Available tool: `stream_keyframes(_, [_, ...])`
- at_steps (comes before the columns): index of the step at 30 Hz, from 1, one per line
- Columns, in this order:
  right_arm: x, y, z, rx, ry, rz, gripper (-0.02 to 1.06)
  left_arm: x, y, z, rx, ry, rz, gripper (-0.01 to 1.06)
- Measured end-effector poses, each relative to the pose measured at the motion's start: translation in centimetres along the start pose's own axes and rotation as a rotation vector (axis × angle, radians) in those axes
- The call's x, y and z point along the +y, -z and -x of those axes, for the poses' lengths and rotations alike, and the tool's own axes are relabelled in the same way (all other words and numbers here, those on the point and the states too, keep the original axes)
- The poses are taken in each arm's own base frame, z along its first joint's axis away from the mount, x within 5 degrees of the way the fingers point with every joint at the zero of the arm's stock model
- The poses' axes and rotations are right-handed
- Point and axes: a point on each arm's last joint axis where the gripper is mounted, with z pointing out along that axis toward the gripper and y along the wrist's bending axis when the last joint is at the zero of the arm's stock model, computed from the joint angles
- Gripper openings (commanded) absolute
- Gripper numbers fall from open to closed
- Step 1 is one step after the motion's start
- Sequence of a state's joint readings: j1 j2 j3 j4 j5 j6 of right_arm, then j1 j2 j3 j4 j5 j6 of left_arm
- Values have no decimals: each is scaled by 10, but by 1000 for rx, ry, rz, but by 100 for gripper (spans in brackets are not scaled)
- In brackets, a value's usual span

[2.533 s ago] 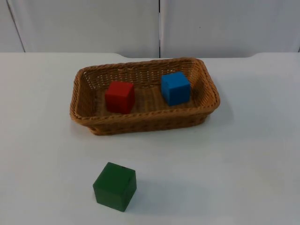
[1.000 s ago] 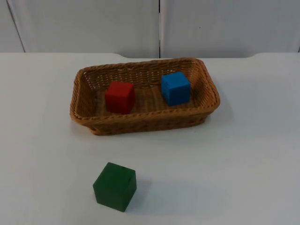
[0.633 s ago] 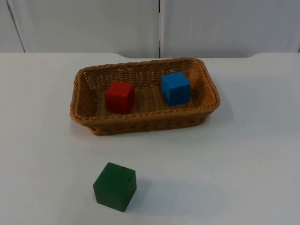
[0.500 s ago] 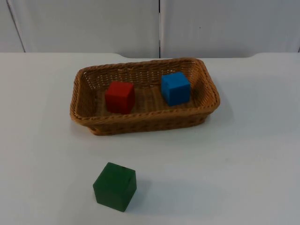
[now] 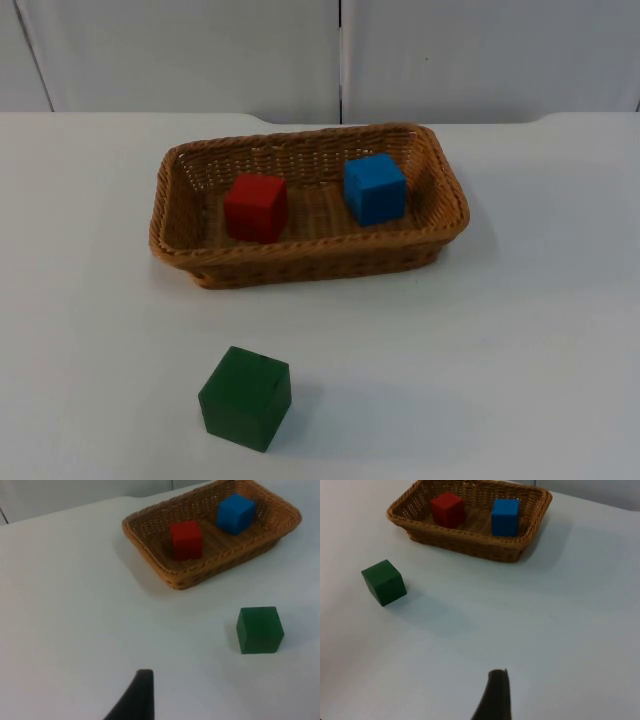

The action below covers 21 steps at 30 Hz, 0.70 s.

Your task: Pick up one cube with each hand and place exactly two cubes into the same basket, leaving the remaining cube outside.

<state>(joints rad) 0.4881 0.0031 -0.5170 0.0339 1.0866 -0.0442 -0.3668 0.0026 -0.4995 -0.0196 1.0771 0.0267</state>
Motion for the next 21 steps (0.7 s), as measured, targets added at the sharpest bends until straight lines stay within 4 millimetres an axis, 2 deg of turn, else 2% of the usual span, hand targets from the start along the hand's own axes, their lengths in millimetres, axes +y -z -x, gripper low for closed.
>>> stream_keyframes(8, [0, 0, 0, 0, 0, 0, 70, 0, 0, 0, 0, 4, 1, 105])
stream_keyframes(10, [0, 0, 0, 0, 0, 0, 78, 0, 0, 0, 0, 4, 1, 105])
stream_keyframes(11, [0, 0, 0, 0, 0, 0, 78, 0, 0, 0, 0, 4, 1, 105])
stream_keyframes(15, [0, 0, 0, 0, 0, 0, 102, 0, 0, 0, 0, 4, 1, 105])
stream_keyframes(16, [0, 0, 0, 0, 0, 0, 105, 0, 0, 0, 0, 4, 1, 105])
stream_keyframes(21, [0, 0, 0, 0, 0, 0, 105, 0, 0, 0, 0, 11, 2, 105])
